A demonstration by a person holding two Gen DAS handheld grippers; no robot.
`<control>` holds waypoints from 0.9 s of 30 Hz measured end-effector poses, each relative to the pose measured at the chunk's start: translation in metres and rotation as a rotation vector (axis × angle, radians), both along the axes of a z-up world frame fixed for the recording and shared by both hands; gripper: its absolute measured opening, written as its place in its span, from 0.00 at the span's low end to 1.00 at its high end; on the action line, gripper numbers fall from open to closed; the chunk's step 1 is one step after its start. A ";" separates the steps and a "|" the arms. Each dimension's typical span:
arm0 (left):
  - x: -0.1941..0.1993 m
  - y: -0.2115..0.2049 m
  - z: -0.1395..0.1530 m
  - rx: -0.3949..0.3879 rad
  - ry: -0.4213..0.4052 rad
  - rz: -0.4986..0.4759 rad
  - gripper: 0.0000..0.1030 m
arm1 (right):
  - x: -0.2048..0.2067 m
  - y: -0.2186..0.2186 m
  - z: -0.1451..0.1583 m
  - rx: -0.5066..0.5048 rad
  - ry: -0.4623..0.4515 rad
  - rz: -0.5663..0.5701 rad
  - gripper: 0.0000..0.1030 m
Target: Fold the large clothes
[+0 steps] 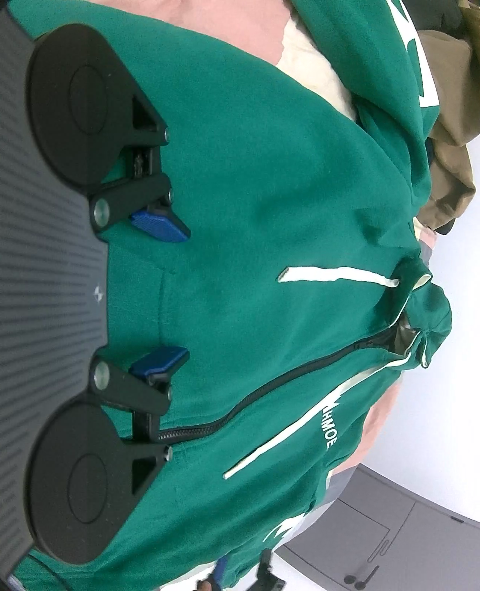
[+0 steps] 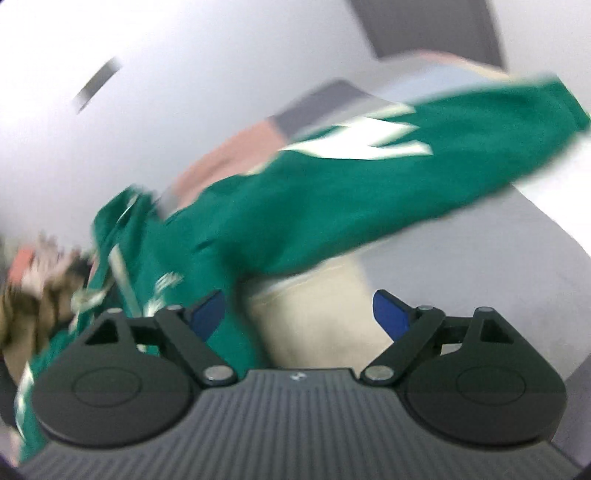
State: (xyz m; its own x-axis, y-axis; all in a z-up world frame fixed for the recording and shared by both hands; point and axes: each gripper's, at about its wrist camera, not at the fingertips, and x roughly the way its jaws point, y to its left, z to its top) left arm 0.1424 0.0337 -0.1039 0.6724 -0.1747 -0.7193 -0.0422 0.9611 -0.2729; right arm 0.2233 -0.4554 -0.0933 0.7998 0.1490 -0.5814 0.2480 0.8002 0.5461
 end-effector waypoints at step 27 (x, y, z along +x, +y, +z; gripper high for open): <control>0.032 -0.014 -0.005 0.091 -0.085 0.128 0.66 | 0.114 -0.229 -0.045 0.004 -0.308 -0.329 0.09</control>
State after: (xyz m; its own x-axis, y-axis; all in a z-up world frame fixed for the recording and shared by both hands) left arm 0.1749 0.0198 -0.1091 0.7442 -0.0203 -0.6677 -0.1464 0.9703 -0.1927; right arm 0.3370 -0.6849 -0.1384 0.9405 -0.1407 -0.3092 0.3147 0.7038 0.6369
